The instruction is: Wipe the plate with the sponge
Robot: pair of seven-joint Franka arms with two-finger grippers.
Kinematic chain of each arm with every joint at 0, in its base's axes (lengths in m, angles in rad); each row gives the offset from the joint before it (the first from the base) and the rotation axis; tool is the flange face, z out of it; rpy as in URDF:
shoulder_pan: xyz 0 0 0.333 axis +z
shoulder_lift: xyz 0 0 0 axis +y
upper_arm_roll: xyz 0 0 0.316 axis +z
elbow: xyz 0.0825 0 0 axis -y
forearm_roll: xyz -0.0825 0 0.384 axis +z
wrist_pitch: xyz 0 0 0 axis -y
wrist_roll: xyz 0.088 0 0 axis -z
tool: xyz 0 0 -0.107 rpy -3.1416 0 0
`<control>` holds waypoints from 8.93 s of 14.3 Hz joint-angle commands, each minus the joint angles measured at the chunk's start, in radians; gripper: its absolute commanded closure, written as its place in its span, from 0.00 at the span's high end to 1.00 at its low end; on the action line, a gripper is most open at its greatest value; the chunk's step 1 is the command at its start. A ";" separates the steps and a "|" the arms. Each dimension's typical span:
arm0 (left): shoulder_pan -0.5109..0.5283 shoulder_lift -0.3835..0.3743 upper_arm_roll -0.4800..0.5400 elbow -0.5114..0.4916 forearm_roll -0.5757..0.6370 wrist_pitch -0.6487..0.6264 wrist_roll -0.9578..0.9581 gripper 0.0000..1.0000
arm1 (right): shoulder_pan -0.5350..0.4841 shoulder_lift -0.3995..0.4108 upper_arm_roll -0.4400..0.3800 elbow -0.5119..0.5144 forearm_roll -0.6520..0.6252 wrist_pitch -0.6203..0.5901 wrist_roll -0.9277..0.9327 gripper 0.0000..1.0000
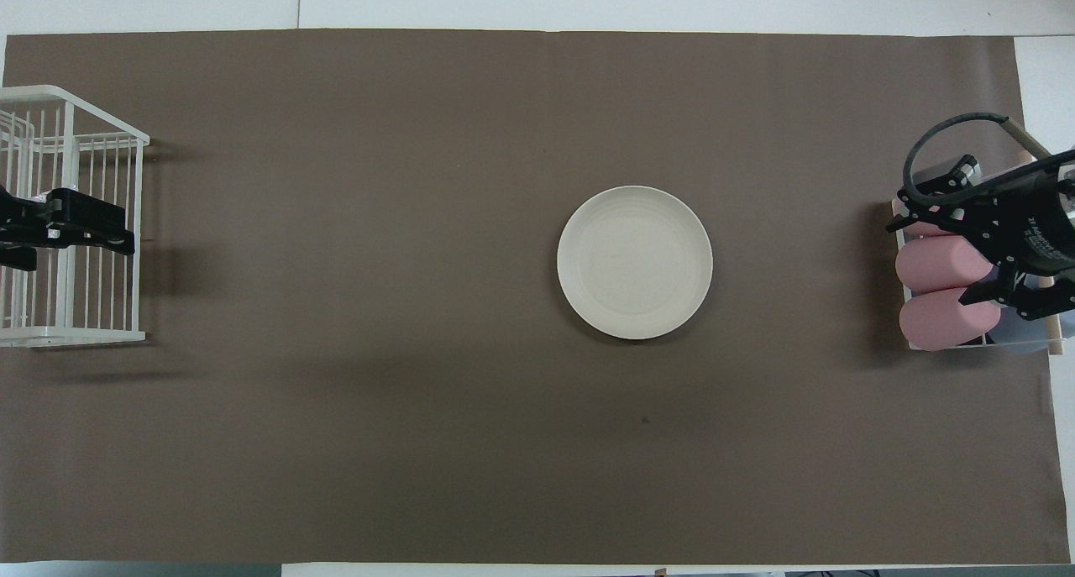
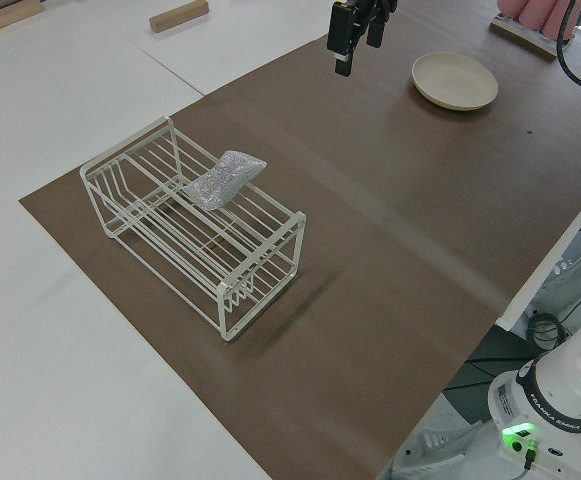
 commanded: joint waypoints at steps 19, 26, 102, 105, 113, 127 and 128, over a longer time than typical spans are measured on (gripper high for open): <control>-0.163 0.191 -0.001 -0.284 0.912 0.222 -0.229 1.00 | 0.215 -0.036 0.005 -0.023 0.012 -0.006 0.661 1.00; -0.100 0.239 -0.001 -0.284 0.995 0.274 -0.277 1.00 | 0.338 -0.039 0.005 -0.024 0.013 0.008 0.882 1.00; -0.007 -0.082 0.014 -0.577 -1.271 -0.063 0.527 0.00 | 0.500 0.017 0.241 -0.242 0.251 0.781 1.408 0.38; 0.000 -0.082 0.014 -0.577 -1.268 -0.068 0.525 0.00 | 0.488 0.017 0.241 -0.247 0.250 0.784 1.398 0.05; -0.007 -0.082 0.012 -0.571 -1.237 -0.083 0.513 0.00 | 0.465 0.013 0.239 -0.261 0.243 0.777 1.321 0.00; 0.003 -0.087 0.014 -0.470 -0.851 0.053 0.248 1.00 | 0.225 0.134 0.238 -0.411 0.150 0.874 0.616 0.00; 0.001 -0.087 0.014 -0.464 -0.843 0.067 0.225 1.00 | 0.211 0.155 0.238 -0.441 0.150 0.943 0.586 0.00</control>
